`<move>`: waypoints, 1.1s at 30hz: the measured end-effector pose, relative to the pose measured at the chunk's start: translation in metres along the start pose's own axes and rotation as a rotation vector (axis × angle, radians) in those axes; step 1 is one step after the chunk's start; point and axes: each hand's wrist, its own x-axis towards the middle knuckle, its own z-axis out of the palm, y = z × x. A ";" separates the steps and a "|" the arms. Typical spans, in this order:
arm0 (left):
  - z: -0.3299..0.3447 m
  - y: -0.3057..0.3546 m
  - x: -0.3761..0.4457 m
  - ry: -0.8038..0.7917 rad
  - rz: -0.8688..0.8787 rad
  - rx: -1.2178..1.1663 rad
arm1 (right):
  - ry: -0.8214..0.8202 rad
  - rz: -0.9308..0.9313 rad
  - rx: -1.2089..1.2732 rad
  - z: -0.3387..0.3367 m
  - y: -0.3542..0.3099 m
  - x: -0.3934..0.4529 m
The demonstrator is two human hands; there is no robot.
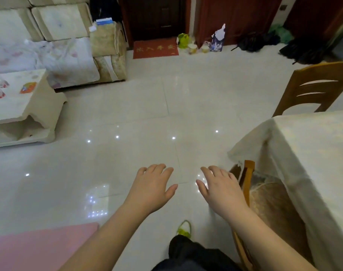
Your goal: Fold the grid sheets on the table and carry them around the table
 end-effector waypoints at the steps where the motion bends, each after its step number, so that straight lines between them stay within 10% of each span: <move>1: -0.003 -0.004 0.016 -0.016 0.022 0.012 | 0.003 0.010 0.008 -0.004 0.003 0.014; 33: -0.156 -0.046 0.496 0.168 0.597 0.013 | 0.094 0.503 0.067 -0.146 0.125 0.365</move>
